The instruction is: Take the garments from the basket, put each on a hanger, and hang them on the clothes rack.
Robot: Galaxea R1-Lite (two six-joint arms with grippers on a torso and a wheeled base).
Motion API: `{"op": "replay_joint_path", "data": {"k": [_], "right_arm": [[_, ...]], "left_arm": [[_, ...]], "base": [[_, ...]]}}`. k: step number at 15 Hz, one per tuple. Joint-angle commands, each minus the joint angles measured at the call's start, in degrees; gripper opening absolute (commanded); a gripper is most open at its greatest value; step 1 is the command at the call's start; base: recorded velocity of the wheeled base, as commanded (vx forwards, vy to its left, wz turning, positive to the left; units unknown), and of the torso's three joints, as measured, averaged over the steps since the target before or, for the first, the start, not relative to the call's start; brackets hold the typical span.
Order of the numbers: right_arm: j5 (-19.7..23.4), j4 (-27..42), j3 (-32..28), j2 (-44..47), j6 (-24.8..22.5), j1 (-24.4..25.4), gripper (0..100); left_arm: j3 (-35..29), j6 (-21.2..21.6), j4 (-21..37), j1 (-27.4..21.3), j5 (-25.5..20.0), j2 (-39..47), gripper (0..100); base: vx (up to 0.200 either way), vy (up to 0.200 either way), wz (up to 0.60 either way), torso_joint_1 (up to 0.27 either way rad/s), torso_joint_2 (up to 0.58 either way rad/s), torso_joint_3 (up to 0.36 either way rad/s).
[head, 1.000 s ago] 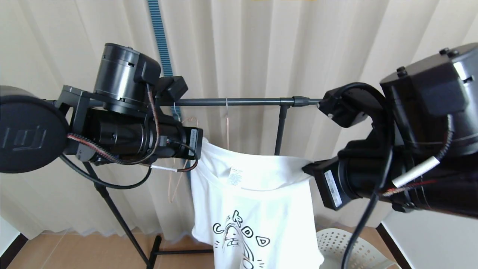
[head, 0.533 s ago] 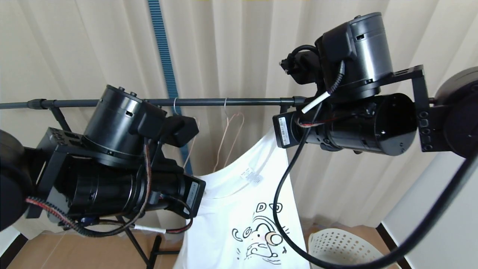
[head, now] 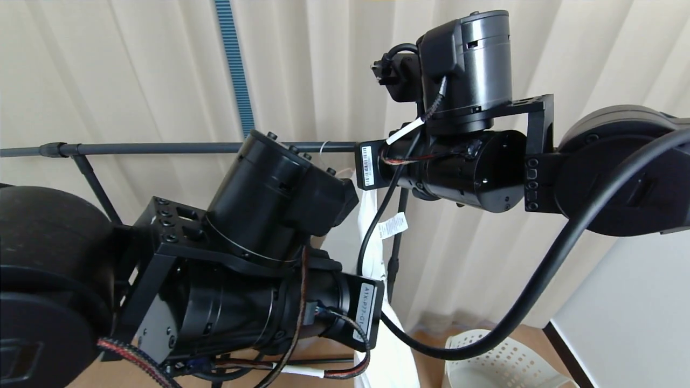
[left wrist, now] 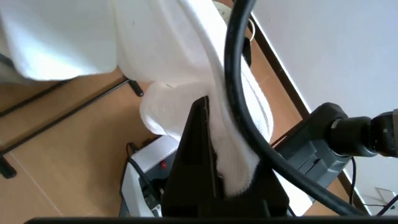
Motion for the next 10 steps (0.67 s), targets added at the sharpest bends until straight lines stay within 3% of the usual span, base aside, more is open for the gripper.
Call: {"op": "replay_joint_path", "data": {"k": [1,5,10], "right_arm": [[0.03,0.11,0.17,0.13,0.13,0.27,0],[0.03,0.11,0.52,-0.04,0.13,0.27,0],[-0.23,0.11,7.11,-5.40,0.13,-1.84,0]], "left_arm": [[-1.43,-0.25,-0.12,-0.51,0.14,2.14,0],[-0.99,-1.31,0.24,-0.16,0.32,1.79,0],[3.40,-1.22,0.41,2.30,7.35,-0.58,0]], "base": [[0.000,0.000,0.00,0.000,0.00,0.000],[0.000,0.000,0.00,0.000,0.00,0.000],[0.000,0.000,0.00,0.000,0.00,0.000]]}}
